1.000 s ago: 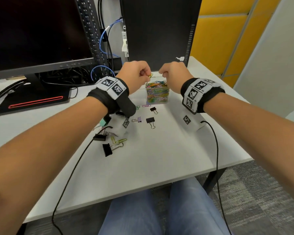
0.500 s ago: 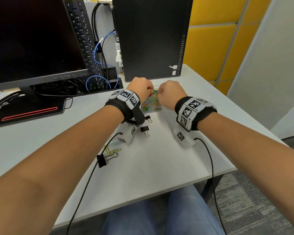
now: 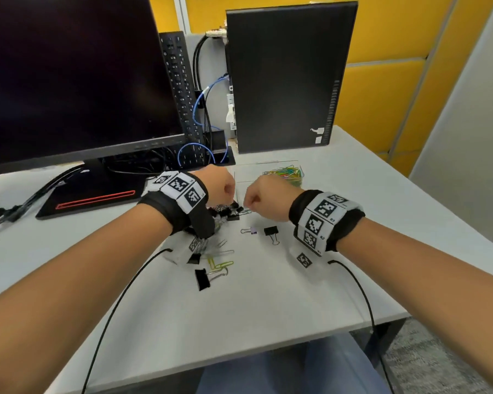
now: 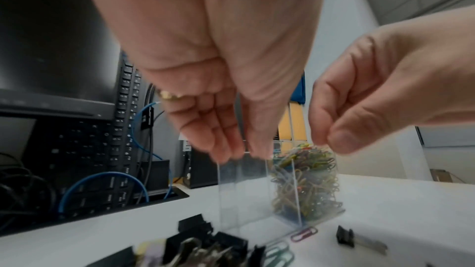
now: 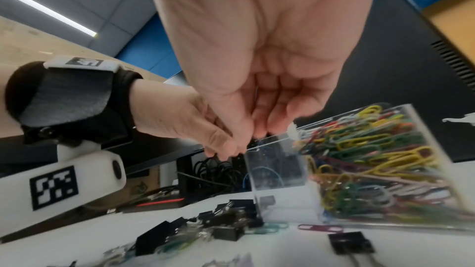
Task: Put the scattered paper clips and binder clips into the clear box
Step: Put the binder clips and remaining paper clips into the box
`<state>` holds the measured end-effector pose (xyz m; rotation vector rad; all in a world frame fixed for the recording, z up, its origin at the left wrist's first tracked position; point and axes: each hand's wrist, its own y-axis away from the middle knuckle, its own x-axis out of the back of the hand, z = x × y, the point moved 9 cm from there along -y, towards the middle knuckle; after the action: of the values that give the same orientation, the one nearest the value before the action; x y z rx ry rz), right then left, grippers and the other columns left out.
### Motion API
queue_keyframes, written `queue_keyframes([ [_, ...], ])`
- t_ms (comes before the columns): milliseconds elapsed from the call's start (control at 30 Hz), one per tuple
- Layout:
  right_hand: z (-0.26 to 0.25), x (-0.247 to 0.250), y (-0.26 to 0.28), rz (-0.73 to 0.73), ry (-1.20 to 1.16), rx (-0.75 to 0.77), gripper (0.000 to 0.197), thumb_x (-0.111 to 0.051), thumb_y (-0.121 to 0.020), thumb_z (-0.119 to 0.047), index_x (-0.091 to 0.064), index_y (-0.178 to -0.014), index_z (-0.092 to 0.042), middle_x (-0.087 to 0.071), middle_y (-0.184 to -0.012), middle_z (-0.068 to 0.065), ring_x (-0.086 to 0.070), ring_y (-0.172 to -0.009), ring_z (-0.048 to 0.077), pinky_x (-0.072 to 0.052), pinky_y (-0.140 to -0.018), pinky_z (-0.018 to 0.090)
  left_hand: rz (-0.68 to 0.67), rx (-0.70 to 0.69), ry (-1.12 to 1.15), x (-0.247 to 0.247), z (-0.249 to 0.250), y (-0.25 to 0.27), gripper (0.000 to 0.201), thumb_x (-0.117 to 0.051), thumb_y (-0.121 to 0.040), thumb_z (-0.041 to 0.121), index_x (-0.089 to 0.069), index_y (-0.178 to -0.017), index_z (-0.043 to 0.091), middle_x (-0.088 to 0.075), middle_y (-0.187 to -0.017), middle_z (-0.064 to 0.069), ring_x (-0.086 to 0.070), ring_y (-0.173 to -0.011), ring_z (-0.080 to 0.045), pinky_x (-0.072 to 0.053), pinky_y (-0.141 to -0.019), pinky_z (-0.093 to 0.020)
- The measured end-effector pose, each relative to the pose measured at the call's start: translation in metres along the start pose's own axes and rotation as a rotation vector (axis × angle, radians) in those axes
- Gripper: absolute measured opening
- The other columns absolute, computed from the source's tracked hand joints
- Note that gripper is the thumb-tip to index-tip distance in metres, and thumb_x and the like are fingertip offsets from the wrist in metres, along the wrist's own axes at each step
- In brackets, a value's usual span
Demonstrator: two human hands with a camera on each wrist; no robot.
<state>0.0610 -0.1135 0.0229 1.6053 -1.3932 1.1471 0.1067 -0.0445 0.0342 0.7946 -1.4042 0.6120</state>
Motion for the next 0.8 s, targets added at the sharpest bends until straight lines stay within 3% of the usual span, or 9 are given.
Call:
queue_keyframes([
  [100,-0.010,-0.027,-0.008,-0.153,0.160,0.027,0.031,-0.050,-0.086,0.002,-0.069,-0.109,-0.005,-0.068,-0.112,0.014,-0.062,-0.102,0.030,-0.052,-0.092,0.036,-0.096,0.017,-0.069,-0.019,-0.009,0.008,0.020,-0.058,-0.087,0.025,-0.071,-0.098,0.015,-0.068,-0.100,-0.003,-0.062,-0.096,-0.024,-0.044,-0.076,-0.026],
  [167,-0.011,-0.037,-0.010,-0.229,0.263,0.016,0.034,-0.049,-0.088,0.000,-0.063,-0.119,-0.003,-0.063,-0.116,0.018,-0.059,-0.108,0.034,-0.051,-0.086,0.032,-0.135,0.034,-0.102,-0.032,-0.014,0.010,0.022,-0.061,-0.085,0.031,-0.071,-0.097,0.015,-0.069,-0.100,-0.004,-0.063,-0.095,-0.024,-0.045,-0.075,-0.026],
  [267,-0.009,-0.051,-0.012,-0.327,0.389,0.000,0.031,-0.046,-0.093,-0.005,-0.056,-0.121,0.000,-0.060,-0.119,0.019,-0.058,-0.110,0.033,-0.043,-0.076,0.029,-0.168,0.058,-0.112,-0.047,-0.018,0.010,0.031,-0.067,-0.080,0.041,-0.070,-0.091,0.013,-0.067,-0.090,-0.004,-0.060,-0.082,-0.022,-0.045,-0.069,-0.027],
  [333,-0.007,-0.056,-0.014,-0.360,0.416,-0.019,0.030,-0.049,-0.093,-0.007,-0.056,-0.121,0.001,-0.061,-0.120,0.019,-0.058,-0.111,0.032,-0.045,-0.078,0.030,-0.160,0.075,-0.110,-0.051,-0.020,0.009,0.034,-0.068,-0.078,0.044,-0.069,-0.089,0.012,-0.065,-0.085,-0.004,-0.056,-0.076,-0.022,-0.043,-0.066,-0.027],
  [433,-0.008,-0.054,-0.018,-0.330,0.435,-0.019,0.028,-0.051,-0.093,-0.008,-0.060,-0.118,0.001,-0.062,-0.118,0.018,-0.058,-0.111,0.032,-0.047,-0.080,0.031,-0.173,0.083,-0.092,-0.054,-0.023,0.006,0.027,-0.060,-0.086,0.033,-0.070,-0.098,0.010,-0.069,-0.099,-0.008,-0.062,-0.087,-0.025,-0.048,-0.072,-0.029],
  [567,-0.015,-0.047,-0.021,-0.258,0.467,0.020,0.023,-0.059,-0.088,-0.006,-0.065,-0.109,0.000,-0.064,-0.111,0.019,-0.058,-0.108,0.032,-0.040,-0.071,0.028,-0.159,0.092,-0.079,-0.050,-0.027,-0.002,0.024,-0.054,-0.088,0.014,-0.070,-0.106,0.011,-0.068,-0.109,-0.009,-0.062,-0.101,-0.027,-0.050,-0.083,-0.030],
  [700,-0.017,-0.047,-0.023,-0.243,0.438,-0.010,0.025,-0.055,-0.087,0.000,-0.064,-0.110,-0.001,-0.064,-0.111,0.020,-0.060,-0.105,0.033,-0.042,-0.070,0.028,-0.163,0.197,-0.135,-0.049,-0.044,-0.003,0.025,-0.061,-0.085,0.015,-0.067,-0.108,0.008,-0.066,-0.112,-0.012,-0.063,-0.101,-0.029,-0.051,-0.082,-0.032],
  [800,-0.019,-0.047,-0.023,-0.243,0.409,-0.023,0.027,-0.050,-0.088,0.004,-0.064,-0.112,-0.001,-0.063,-0.113,0.020,-0.061,-0.105,0.034,-0.043,-0.072,0.029,-0.197,0.185,-0.137,-0.056,-0.049,0.000,0.026,-0.062,-0.085,0.017,-0.066,-0.108,0.006,-0.066,-0.112,-0.012,-0.062,-0.103,-0.029,-0.050,-0.083,-0.032],
])
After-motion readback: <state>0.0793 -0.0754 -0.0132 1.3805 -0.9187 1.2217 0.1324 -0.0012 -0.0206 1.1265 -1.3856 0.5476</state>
